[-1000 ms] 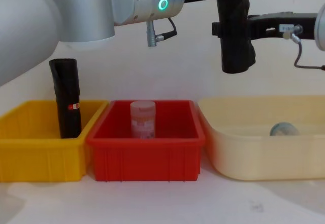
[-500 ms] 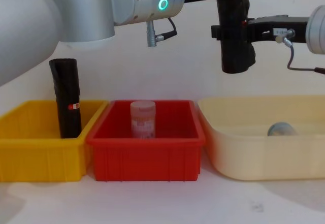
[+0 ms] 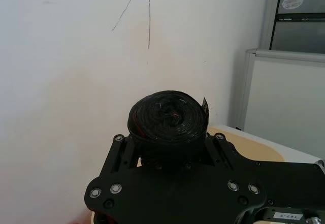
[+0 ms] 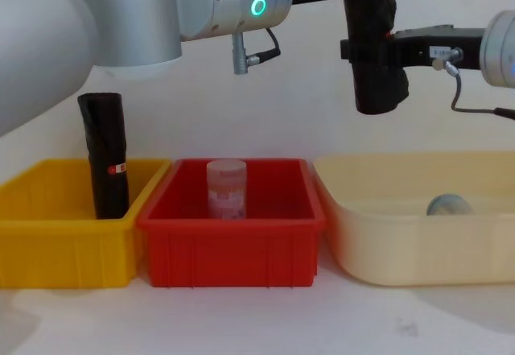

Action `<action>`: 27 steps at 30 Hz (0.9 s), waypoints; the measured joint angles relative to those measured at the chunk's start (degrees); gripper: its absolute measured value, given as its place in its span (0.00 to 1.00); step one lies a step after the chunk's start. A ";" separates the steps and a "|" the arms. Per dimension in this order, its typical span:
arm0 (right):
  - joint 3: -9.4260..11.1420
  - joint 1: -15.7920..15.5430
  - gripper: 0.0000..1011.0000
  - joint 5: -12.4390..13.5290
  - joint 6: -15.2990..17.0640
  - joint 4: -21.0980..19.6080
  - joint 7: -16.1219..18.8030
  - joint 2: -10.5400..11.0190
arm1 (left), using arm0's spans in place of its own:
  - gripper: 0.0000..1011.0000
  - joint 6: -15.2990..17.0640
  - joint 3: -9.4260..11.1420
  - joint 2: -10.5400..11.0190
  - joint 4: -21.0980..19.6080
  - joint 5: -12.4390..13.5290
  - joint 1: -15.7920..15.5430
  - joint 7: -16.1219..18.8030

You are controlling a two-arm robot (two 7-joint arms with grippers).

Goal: Pick up the garbage bag with the one hand and transfer it to the other hand.

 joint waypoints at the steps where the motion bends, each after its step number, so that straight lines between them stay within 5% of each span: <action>1: -0.01 0.01 0.55 -0.02 -0.02 0.02 -0.01 -0.01 | 0.45 0.00 0.00 0.00 0.00 0.00 0.00 0.00; 16: -0.05 0.15 0.54 -0.16 -0.13 0.33 -0.12 -0.14 | 0.46 0.00 0.00 0.00 0.00 0.00 0.00 -0.02; 27: 0.00 0.17 0.54 -0.32 -0.12 0.42 -0.23 -0.17 | 0.80 0.00 0.00 0.00 0.00 -0.02 0.00 -0.04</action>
